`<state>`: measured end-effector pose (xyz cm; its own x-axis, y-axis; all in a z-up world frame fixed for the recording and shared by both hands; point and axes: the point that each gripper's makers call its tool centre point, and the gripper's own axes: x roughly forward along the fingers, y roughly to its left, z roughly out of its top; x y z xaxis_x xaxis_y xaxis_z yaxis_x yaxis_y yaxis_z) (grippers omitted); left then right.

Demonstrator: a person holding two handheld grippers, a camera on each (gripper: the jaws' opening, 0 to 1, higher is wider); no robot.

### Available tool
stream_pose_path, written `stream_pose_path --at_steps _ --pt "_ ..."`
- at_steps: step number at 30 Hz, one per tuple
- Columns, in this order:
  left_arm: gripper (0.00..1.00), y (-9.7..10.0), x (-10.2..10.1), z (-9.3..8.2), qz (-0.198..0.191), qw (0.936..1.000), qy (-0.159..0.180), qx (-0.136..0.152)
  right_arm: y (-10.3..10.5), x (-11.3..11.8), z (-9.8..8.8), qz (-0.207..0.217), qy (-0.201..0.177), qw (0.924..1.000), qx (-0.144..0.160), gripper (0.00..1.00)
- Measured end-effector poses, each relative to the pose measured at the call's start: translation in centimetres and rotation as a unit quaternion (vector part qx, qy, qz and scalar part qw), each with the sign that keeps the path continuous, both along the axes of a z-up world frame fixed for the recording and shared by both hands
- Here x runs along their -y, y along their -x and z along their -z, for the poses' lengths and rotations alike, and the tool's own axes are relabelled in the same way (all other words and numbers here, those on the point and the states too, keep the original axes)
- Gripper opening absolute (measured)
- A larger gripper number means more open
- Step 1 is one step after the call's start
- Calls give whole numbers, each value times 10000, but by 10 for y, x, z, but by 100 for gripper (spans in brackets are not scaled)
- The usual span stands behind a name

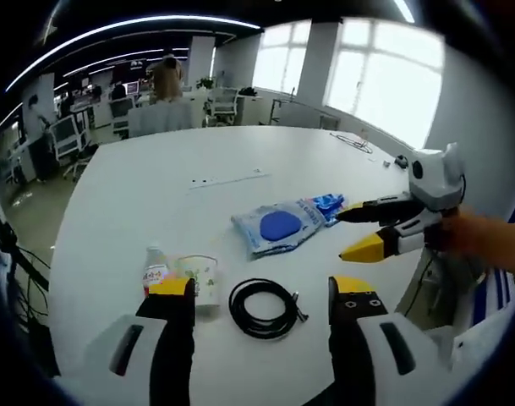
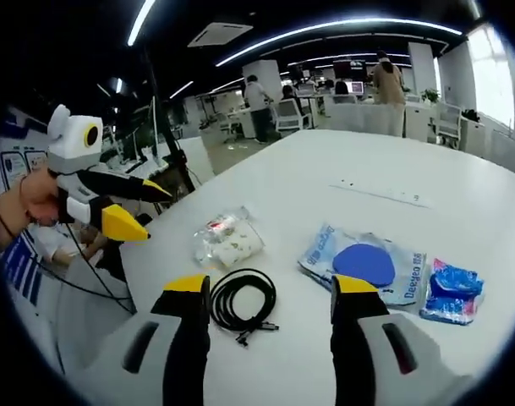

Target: Arrange the tabletop items into an orderly group along one side of the table until the central work area is clear of visible clutter.

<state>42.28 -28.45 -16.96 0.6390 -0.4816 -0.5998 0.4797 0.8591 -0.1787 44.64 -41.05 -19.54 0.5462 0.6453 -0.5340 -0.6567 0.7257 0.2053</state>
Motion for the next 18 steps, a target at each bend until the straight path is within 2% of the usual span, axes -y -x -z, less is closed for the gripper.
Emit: stream_pose_path --at_steps 8,18 --pt "64 13 -6 25 -198 9996 45 -175 2 -23 22 -363 160 9990 -187 56" --pt "61 17 -5 57 -280 9986 117 -437 -2 -33 50 -555 317 9969 -452 55"
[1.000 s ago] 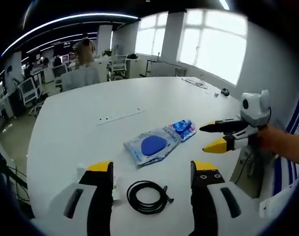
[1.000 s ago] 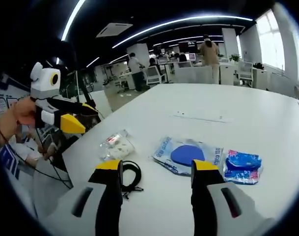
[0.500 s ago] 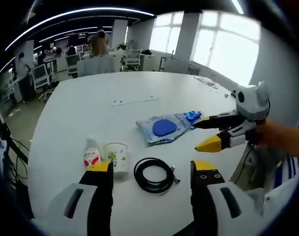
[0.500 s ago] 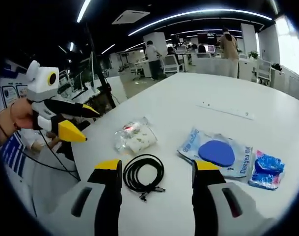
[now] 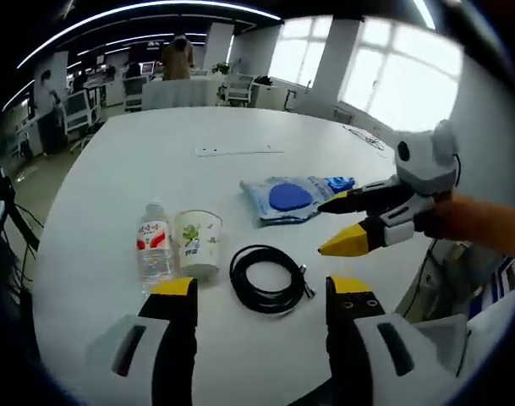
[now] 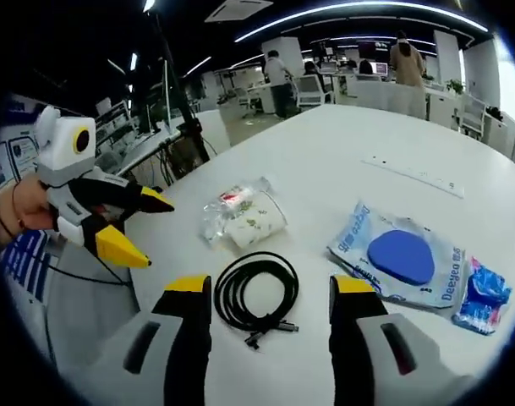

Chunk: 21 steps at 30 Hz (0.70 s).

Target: Arrange the tabletop items into an orderly group along one side of the table until the central work area is clear of visible clutter.

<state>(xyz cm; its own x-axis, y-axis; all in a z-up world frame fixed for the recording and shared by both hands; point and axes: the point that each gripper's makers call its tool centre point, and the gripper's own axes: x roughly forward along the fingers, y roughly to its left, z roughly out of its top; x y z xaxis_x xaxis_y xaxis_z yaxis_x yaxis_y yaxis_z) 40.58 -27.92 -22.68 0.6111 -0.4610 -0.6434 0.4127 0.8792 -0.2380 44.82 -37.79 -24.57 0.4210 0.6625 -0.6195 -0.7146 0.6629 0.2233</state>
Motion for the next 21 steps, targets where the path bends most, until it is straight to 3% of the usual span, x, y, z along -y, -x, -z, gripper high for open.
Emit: stream_pose_path --at_steps 21 --pt "51 -11 15 64 27 9984 93 -559 -12 -11 60 -120 191 9982 -554 50"
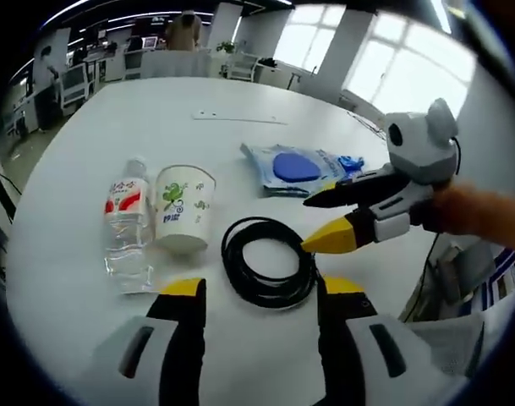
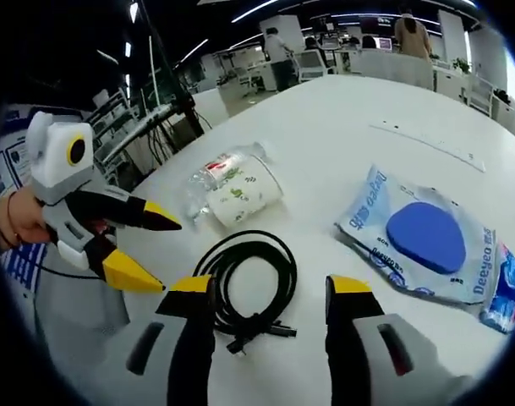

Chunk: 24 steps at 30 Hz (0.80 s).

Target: Arrange the tabletop items into an orderly group along one side of the table until the central work area is clear of visible clutter.

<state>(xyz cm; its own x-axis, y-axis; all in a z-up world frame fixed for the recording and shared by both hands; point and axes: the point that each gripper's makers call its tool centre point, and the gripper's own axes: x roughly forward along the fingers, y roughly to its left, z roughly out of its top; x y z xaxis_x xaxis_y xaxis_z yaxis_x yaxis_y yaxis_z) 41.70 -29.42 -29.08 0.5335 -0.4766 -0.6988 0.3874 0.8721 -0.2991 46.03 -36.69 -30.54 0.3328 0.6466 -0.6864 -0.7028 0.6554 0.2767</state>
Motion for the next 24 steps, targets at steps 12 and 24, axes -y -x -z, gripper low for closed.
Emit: stream_pose_path --at_steps 12,24 --pt "41 -16 3 23 -15 9998 -78 -187 -7 -4 20 34 111 9998 -172 34" --pt "28 -16 8 45 30 9988 -288 -386 3 -3 36 123 365 9989 -269 19"
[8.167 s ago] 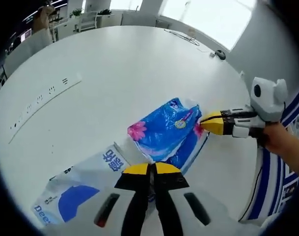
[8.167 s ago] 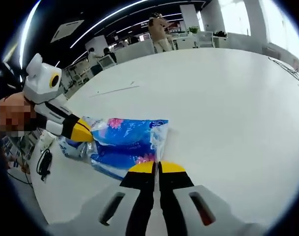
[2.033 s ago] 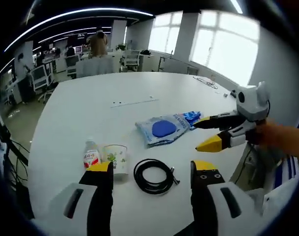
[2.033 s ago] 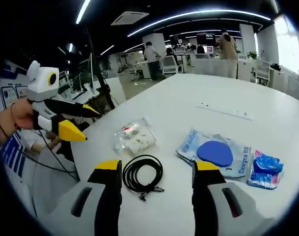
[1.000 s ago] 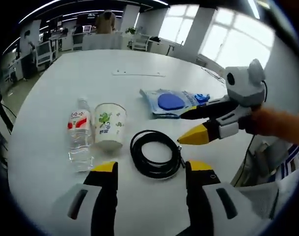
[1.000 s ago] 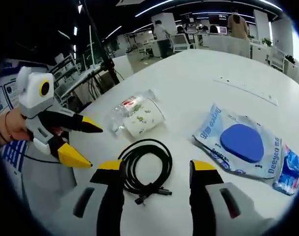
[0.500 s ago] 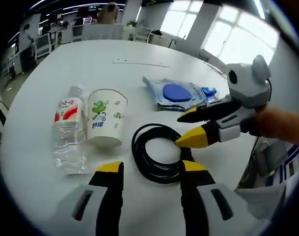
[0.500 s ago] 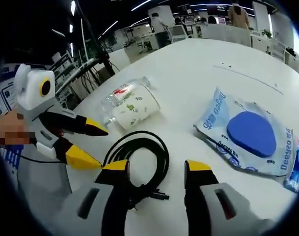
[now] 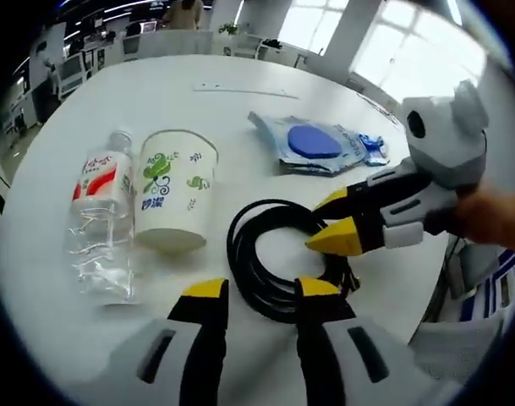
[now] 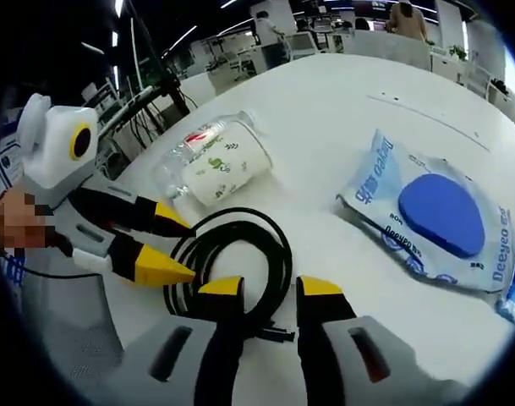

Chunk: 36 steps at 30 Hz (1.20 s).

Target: Arrange the tabletop items into an orderly group along one side of the table until the central work area is clear of visible clutter.

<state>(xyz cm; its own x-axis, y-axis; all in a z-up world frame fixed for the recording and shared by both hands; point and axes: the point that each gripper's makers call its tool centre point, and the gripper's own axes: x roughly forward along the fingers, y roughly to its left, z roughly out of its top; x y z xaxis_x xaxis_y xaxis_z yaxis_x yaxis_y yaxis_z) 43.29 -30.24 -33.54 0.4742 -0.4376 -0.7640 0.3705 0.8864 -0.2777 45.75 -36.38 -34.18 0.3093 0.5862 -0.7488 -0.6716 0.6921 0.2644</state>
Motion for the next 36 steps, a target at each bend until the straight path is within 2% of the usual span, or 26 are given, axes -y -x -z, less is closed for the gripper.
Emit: stream_pose_path --at_steps 2,6,9,15,20,36 --pt "25 0 1 3 -28 10000 -4 -44 0 2 2 32 97 9999 15 16" --pt "18 1 -3 6 -40 9999 -119 -103 -2 2 0 217 19 9998 -20 13" --pt "15 -2 -4 6 -123 9998 -88 -100 -3 1 0 254 30 9997 12 12" --pt "11 -1 -5 8 -158 9995 -78 -271 -5 0 -2 460 -30 9989 -62 8" --pt "6 0 -5 6 -165 9995 -68 -274 -4 3 -8 608 -111 9980 -109 6" --pt "3 -5 5 -21 -120 9998 102 -74 -9 15 -35 698 -251 9971 155 4"
